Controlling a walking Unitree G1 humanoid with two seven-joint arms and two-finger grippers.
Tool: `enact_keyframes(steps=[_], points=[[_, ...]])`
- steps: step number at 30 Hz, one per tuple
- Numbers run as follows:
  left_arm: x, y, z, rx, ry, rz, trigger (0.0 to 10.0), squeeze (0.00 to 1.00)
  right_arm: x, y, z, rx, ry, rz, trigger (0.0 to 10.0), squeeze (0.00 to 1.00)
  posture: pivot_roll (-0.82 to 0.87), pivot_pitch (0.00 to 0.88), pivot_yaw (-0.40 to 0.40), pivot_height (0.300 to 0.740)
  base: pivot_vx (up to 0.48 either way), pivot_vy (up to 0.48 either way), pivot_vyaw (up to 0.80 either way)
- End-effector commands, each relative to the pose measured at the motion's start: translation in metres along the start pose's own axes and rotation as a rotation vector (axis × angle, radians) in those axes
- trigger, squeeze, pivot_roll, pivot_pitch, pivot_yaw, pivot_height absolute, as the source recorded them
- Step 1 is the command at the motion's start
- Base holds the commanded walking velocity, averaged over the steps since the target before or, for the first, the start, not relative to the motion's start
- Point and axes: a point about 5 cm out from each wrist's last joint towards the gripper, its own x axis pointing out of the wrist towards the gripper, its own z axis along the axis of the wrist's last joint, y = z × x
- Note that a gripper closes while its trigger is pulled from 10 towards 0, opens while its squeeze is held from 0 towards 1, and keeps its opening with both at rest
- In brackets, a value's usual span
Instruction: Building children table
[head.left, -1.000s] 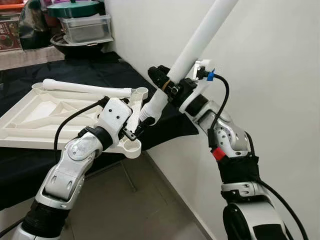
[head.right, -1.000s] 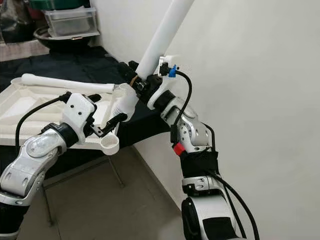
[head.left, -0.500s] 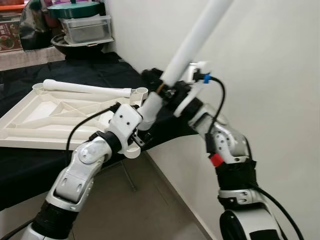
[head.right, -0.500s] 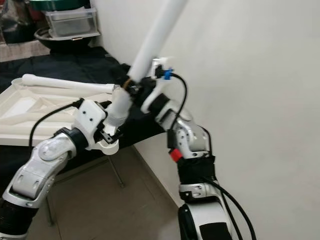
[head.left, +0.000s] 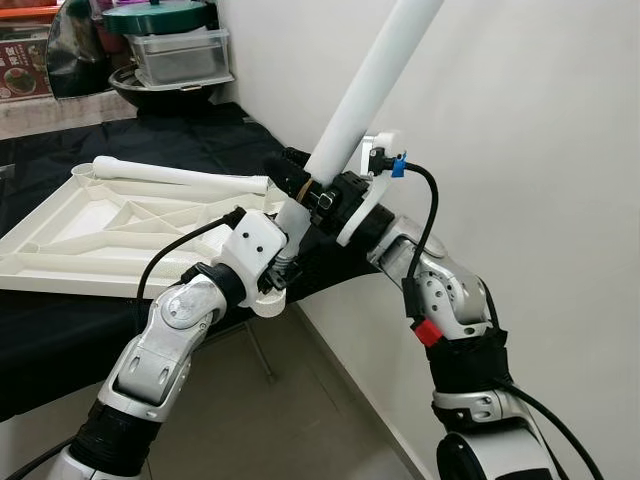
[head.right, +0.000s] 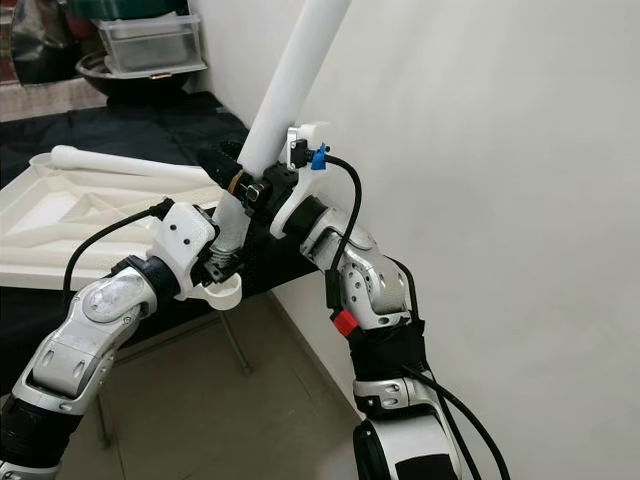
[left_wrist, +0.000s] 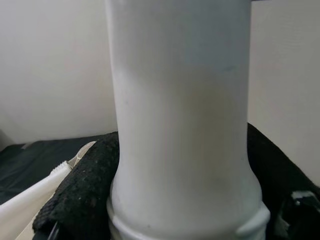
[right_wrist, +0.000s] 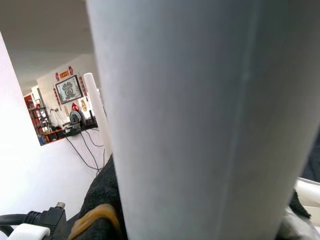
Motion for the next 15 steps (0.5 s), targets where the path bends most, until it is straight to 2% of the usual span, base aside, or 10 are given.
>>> enact_keyframes(steps=[1,6,7,10,11,13,14,15], points=[[-0.0011,-0.0022,-0.0043,0.014,0.011,-0.008,0.0,0.00,0.0011,0.0033,0.0010,-0.013,0.001,0.005,0.0,0.00,0.08,0.010,-0.038,0.740,0.000,0.000,0.00],[-0.0006,-0.0022,-0.0046,0.033,0.012,-0.002,0.0,0.00,0.0013,0.0019,0.0020,-0.005,-0.008,-0.009,0.0,0.00,0.08,0.010,-0.038,0.740,0.000,0.000,0.00],[0.0001,-0.0019,-0.0052,0.028,0.019,-0.001,10.0,0.00,0.0016,0.0014,0.0023,-0.003,-0.011,-0.015,10.0,0.00,0.08,0.009,-0.038,0.740,0.000,0.000,0.00],[0.0011,-0.0020,-0.0055,0.052,0.028,-0.012,10.0,0.00,0.0020,0.0014,0.0031,0.005,-0.020,-0.016,10.0,0.00,0.08,0.005,-0.039,0.740,0.000,0.000,0.00],[0.0011,-0.0020,-0.0054,0.056,0.026,-0.012,10.0,0.00,0.0023,0.0015,0.0033,0.006,-0.023,-0.014,10.0,1.00,0.08,0.006,-0.040,0.740,0.000,0.000,0.00],[0.0011,-0.0019,-0.0054,0.055,0.025,-0.011,10.0,0.00,0.0024,0.0016,0.0035,0.006,-0.025,-0.013,10.0,1.00,0.09,0.003,-0.037,0.740,0.000,0.000,0.00],[0.0011,-0.0019,-0.0052,0.060,0.024,-0.011,10.0,0.00,0.0029,0.0016,0.0039,0.007,-0.027,-0.014,10.0,0.51,0.09,0.002,-0.040,0.740,0.000,0.000,0.00],[0.0010,-0.0020,-0.0051,0.063,0.024,-0.012,10.0,0.00,0.0032,0.0016,0.0043,0.007,-0.029,-0.014,10.0,0.51,0.09,0.002,-0.040,0.740,0.000,0.000,0.00]])
